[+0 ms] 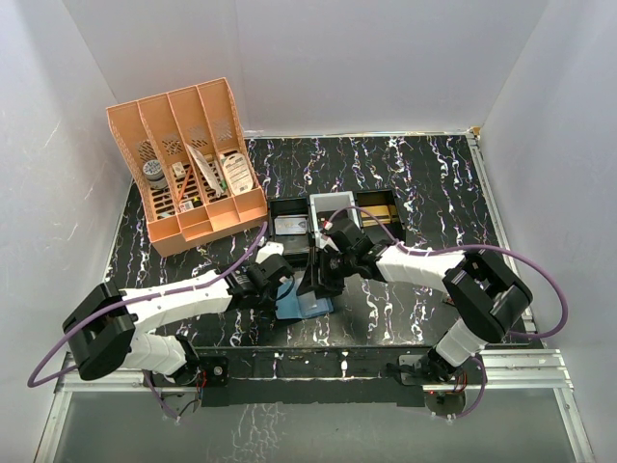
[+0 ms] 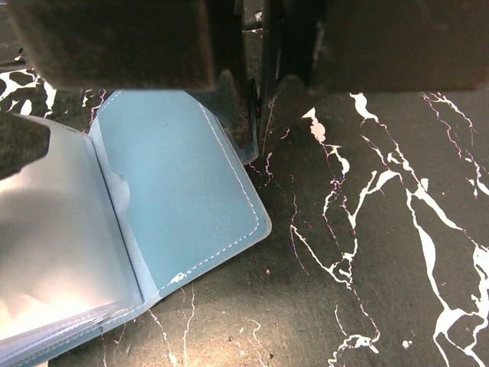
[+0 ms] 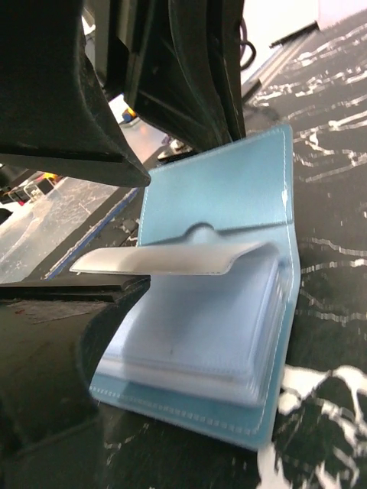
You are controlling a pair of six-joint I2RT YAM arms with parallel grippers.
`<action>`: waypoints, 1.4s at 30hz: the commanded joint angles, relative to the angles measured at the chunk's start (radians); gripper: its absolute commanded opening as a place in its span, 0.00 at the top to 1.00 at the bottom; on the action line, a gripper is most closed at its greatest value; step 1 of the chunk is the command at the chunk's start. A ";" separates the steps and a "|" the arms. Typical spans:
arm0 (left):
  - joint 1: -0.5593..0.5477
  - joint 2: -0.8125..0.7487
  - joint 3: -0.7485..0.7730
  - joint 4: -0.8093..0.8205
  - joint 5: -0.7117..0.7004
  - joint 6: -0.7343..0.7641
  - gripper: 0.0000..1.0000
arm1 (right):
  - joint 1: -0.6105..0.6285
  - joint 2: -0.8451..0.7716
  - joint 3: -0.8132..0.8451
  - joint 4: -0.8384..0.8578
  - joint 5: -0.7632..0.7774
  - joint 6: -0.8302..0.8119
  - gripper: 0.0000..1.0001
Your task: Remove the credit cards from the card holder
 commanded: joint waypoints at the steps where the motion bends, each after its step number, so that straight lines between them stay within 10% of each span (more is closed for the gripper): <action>1: 0.000 0.003 0.042 -0.009 -0.025 -0.006 1.00 | 0.009 0.008 0.016 0.140 -0.101 0.031 0.54; 42: 0.000 -0.043 0.025 0.011 -0.036 -0.055 1.00 | 0.119 0.091 0.163 0.142 -0.205 -0.032 0.45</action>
